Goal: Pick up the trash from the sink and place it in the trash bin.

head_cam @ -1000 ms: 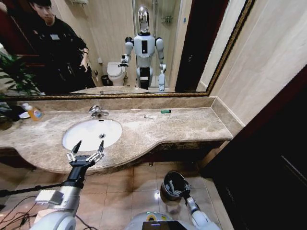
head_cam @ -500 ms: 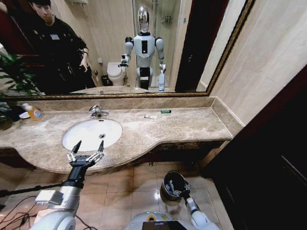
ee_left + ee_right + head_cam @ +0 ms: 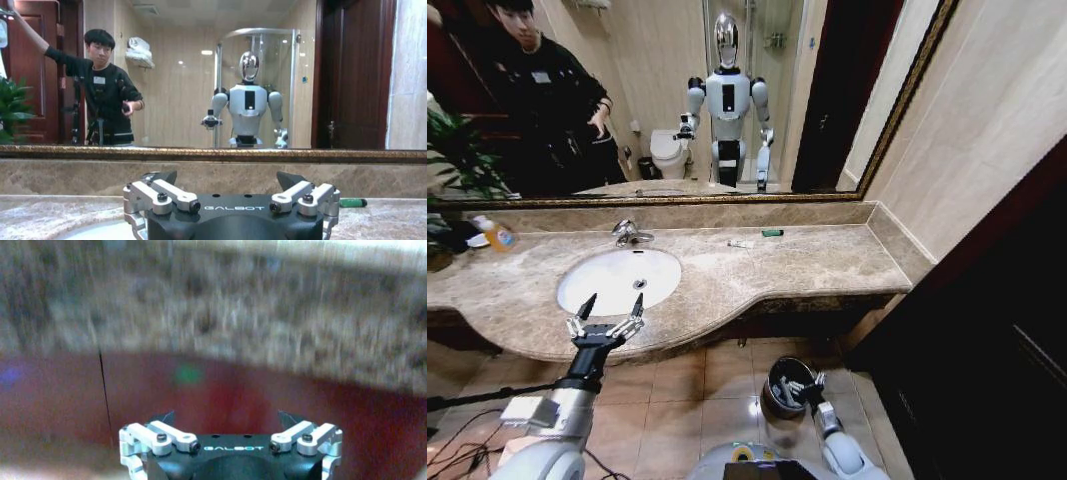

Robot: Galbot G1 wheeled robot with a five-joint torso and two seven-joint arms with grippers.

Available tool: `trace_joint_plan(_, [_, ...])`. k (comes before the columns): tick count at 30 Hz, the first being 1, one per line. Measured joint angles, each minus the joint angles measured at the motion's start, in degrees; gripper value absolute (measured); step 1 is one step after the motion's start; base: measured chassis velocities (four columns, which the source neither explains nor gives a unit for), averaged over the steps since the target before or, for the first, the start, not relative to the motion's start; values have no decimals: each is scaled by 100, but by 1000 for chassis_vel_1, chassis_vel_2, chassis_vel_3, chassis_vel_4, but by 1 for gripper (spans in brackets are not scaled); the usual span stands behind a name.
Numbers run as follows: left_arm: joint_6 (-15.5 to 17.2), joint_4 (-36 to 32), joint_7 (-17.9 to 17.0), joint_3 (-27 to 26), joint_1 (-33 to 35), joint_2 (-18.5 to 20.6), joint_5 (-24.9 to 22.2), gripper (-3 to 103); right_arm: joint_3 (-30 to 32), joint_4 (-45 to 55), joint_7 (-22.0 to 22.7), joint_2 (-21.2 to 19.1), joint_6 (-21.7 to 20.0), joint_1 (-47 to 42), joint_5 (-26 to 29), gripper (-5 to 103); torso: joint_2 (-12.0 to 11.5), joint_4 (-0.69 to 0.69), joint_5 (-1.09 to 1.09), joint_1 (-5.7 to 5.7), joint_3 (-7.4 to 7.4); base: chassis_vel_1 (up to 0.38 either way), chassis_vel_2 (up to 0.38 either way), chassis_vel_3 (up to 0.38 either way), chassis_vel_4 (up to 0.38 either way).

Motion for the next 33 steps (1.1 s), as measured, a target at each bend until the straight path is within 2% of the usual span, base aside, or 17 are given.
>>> trace_joint_plan(2, [0,0,0,0,0,0,0,100,85,221,-61,13,-80,-48,11,100,0,1,-1,0,0,0,0,0,0])
trace_joint_plan(5, [0,0,0,0,0,0,0,100,347,1230,-245,15,-402,-183,62,100,0,0,-1,0,0,0,0,0,0])
trace_joint_plan(6, [0,0,0,0,0,0,0,100,347,1230,-245,15,-402,-183,62,100,0,0,-1,0,0,0,0,0,0])
trace_joint_plan(9, [0,0,0,0,0,0,0,100,448,2027,-275,39,-794,-85,120,100,0,0,-1,0,0,0,0,0,0])
trace_joint_plan(11, [0,0,0,0,0,0,0,100,415,2590,-244,22,-1218,185,251,100,0,1,-2,0,0,0,0,0,0])
trace_joint_plan(12, [0,0,0,0,0,0,0,100,415,2590,-244,22,-1218,185,251,100,0,1,-2,0,0,0,0,0,0])
trace_joint_plan(15, [0,0,0,0,0,-1,0,100,207,2876,-404,-111,-1793,712,531,100,0,0,-1,1,0,0,0,0,0])
trace_joint_plan(16, [0,0,0,0,0,-1,0,100,207,2876,-404,-111,-1793,712,531,100,0,0,-1,1,0,0,0,0,0])
trace_joint_plan(18, [0,0,0,0,0,0,0,100,93,2785,-672,-177,-1912,1088,633,100,0,0,-1,1,0,0,0,0,0])
trace_joint_plan(21, [0,0,0,0,0,0,0,100,-5,2260,-1539,-251,-1947,1874,804,100,0,1,-1,1,1,0,0,0,0])
trace_joint_plan(22, [0,0,0,0,0,0,0,100,-5,2260,-1539,-251,-1947,1874,804,100,0,1,-1,1,1,0,0,0,0])
trace_joint_plan(24, [0,0,0,0,0,0,0,100,-49,1684,-2289,-284,-2027,2488,984,100,0,1,-1,1,1,0,0,0,0])
trace_joint_plan(25, [0,0,0,0,0,0,0,100,-49,1684,-2289,-284,-2027,2488,984,100,0,1,-1,1,1,0,0,0,0])
trace_joint_plan(28, [0,0,0,0,0,0,0,100,-138,821,-3234,-311,-2043,3307,1158,100,-1,1,0,1,1,0,0,0,0])
trace_joint_plan(29, [0,0,0,0,0,0,0,100,-138,821,-3234,-311,-2043,3307,1158,100,-1,1,0,1,1,0,0,0,0])
trace_joint_plan(31, [0,0,1,0,0,0,0,100,-237,120,-3769,-285,-2042,4015,1194,100,-1,1,-1,1,2,0,0,0,0])
trace_joint_plan(33, [0,0,0,0,0,0,0,100,-274,-73,-3843,-265,-2047,4214,1190,100,-1,1,0,1,2,0,0,0,0])
